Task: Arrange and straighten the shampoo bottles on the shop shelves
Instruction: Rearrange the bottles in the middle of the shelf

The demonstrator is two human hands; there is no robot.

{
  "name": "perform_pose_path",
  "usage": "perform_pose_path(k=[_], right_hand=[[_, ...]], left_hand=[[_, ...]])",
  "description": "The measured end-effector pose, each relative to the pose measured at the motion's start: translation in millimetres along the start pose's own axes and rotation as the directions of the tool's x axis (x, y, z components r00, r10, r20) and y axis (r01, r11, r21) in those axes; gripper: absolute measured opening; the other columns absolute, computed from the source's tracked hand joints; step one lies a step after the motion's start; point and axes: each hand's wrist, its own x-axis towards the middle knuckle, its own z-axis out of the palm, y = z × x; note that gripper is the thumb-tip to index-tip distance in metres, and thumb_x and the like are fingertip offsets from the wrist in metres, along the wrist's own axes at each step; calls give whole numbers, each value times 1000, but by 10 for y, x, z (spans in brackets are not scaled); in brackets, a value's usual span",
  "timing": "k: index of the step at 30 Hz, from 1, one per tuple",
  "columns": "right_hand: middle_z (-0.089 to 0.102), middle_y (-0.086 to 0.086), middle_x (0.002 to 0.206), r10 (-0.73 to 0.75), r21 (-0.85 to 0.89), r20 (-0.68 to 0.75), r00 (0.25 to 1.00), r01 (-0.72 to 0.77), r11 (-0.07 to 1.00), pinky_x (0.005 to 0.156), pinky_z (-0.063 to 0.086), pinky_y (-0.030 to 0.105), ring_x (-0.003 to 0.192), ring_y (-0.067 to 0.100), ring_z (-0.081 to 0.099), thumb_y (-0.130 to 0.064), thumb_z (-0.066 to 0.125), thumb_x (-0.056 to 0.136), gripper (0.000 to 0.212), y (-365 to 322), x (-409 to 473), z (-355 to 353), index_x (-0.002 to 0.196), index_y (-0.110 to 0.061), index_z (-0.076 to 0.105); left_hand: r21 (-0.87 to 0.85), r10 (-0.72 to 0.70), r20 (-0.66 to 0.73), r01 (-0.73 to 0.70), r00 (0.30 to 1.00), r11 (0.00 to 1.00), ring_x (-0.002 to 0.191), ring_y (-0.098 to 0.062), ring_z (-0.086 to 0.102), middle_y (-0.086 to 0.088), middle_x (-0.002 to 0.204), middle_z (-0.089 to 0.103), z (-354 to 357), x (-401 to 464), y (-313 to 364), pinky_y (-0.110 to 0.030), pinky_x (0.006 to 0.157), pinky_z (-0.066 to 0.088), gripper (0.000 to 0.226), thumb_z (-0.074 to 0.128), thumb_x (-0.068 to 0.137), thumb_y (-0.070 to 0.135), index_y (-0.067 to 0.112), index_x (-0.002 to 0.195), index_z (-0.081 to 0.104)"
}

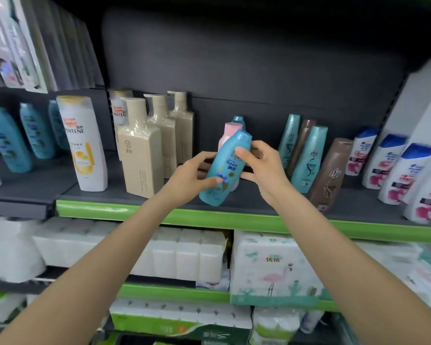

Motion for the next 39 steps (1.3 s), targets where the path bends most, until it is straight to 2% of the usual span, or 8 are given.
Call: perform_pose_path(k=[7,11,17,21,24,29,32,39], right_hand=[[62,20,114,102,164,-67,993,-90,982,86,56,41,106,30,64,-15,58,92,22,25,-166,215,112,-5,58],[64,11,94,161,192,-160,974,-129,973,83,56,31,91,22,66,-27,59,92,20,76,-275,432,100,-9,61],[67,19,103,231,529,-89,969,-151,835,79,58,33,93,23,68,-13,54,94,22,71,-368,594,110,2,58],[66,18,106,194,551,-141,971,-86,830,86,55,40,97,24,68,-9,49,95,17,140,-399,612,107,0,58],[66,17,109,133,531,-114,985,-52,846,89,53,43,102,26,66,-8,46,96,19,187,-411,614,110,-2,57],[64,18,117,-5,304,-100,995,36,952,88,55,44,107,29,65,-9,50,95,33,213,-442,613,128,-5,49],[68,16,106,-73,172,-220,973,112,979,78,57,32,100,24,67,-4,58,90,40,209,-455,604,128,-14,50],[67,16,102,-116,171,-242,963,159,972,76,56,30,97,23,68,3,60,87,34,206,-490,656,115,-15,54]], left_hand=[[264,99,42,-106,994,959,88,-10,58,11,103,61,-322,-271,-111,-9,71,45,55,71,81,21,27,129,46],[556,243,-24,-189,970,810,88,-16,51,0,99,55,-480,-382,-167,-31,75,45,62,70,81,28,36,135,41],[774,510,9,-329,860,541,79,-25,55,-4,91,57,-592,-473,-255,-30,54,46,64,80,70,22,23,128,54],[517,407,73,-384,910,765,104,-14,50,2,116,54,-749,-487,-355,-24,89,42,56,72,80,27,28,131,50],[350,310,98,-324,946,879,109,-7,51,5,122,55,-839,-480,-407,-21,97,41,58,72,80,32,33,132,46],[357,293,108,-312,950,880,104,-7,50,2,118,54,-843,-540,-470,-22,93,45,64,74,77,33,36,133,44],[351,325,26,-313,946,883,101,-1,45,4,115,49,-847,-555,-509,-4,89,36,63,77,74,28,33,130,49],[388,360,-29,-322,932,864,99,4,43,1,117,51,-864,-558,-530,4,88,28,64,82,68,19,25,126,56]])
